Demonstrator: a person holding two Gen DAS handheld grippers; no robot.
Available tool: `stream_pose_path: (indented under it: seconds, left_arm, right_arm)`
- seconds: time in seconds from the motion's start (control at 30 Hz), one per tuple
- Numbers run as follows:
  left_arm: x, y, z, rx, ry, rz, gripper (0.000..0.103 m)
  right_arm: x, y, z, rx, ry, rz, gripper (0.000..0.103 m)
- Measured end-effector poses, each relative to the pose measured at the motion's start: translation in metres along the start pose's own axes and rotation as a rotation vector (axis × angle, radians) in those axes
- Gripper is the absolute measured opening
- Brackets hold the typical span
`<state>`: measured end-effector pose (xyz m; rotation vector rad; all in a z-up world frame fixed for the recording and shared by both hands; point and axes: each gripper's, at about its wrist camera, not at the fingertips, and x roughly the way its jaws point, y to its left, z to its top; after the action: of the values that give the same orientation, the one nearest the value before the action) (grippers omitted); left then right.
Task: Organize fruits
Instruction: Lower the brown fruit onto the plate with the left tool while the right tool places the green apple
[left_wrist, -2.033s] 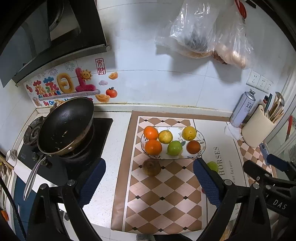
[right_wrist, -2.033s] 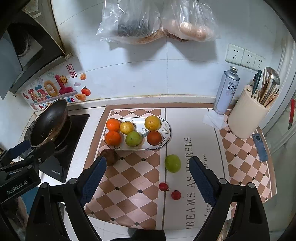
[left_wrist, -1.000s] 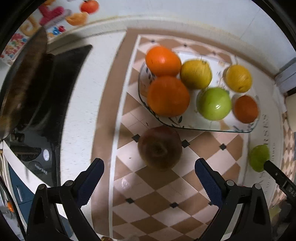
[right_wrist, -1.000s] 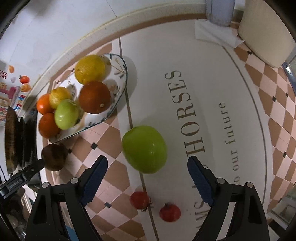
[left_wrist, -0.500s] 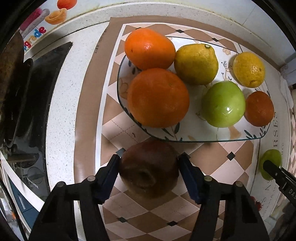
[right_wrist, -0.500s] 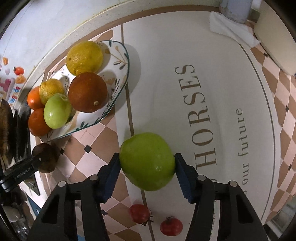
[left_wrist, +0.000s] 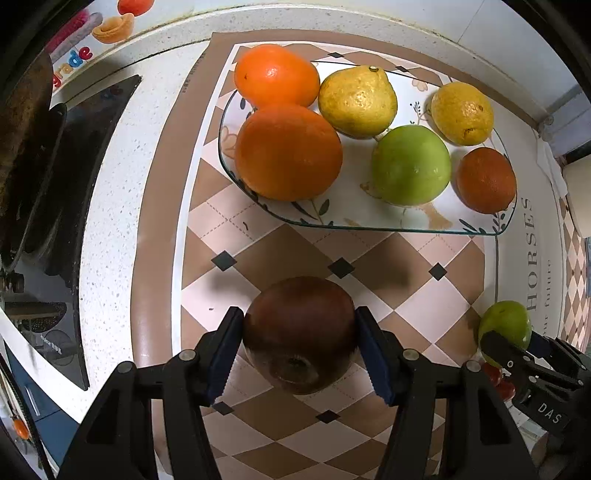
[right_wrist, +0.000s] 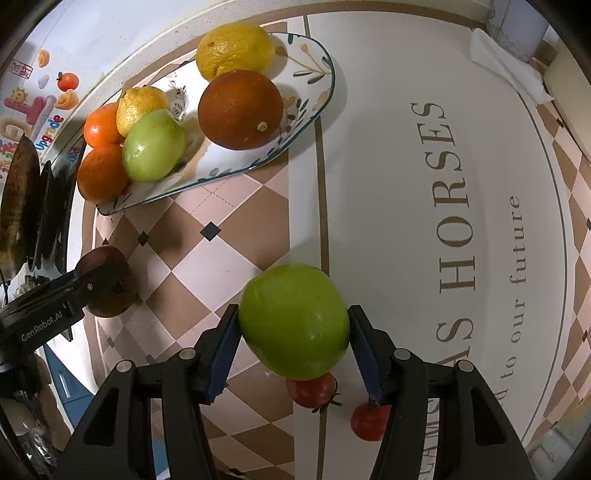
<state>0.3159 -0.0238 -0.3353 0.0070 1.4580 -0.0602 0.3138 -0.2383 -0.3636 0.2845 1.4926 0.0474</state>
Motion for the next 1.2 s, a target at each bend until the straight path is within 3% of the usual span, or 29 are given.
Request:
stream_pose_path:
  seconds: [0.27, 0.43, 0.57, 0.7, 0.83, 0.93, 1.2]
  left_arm:
    - [-0.005, -0.004, 0.019, 0.007, 0.018, -0.019, 0.058]
    - [-0.042, -0.016, 0.033, 0.023, -0.030, -0.107, 0.058]
    - [-0.084, -0.030, 0.067, 0.032, -0.085, -0.205, 0.058]
    - [-0.101, -0.044, 0.120, 0.044, -0.117, -0.228, 0.058]
    - [-0.079, -0.057, 0.175, 0.039, -0.060, -0.208, 0.058]
    - [-0.044, -0.062, 0.207, 0.043, 0.031, -0.182, 0.059]
    - [-0.005, -0.072, 0.228, 0.052, 0.151, -0.169, 0.059]
  right_arm:
    - [-0.007, -0.006, -0.004, -0.008, -0.013, 0.010, 0.060]
    - [-0.031, -0.012, 0.003, 0.034, -0.053, 0.082, 0.060]
    - [-0.061, -0.021, 0.027, 0.074, -0.117, 0.137, 0.060]
    - [-0.076, -0.036, 0.069, 0.128, -0.162, 0.176, 0.060]
    - [-0.066, -0.049, 0.109, 0.174, -0.144, 0.200, 0.060]
    - [-0.055, -0.056, 0.130, 0.200, -0.115, 0.211, 0.060]
    - [-0.034, -0.040, 0.149, 0.151, -0.084, 0.172, 0.061]
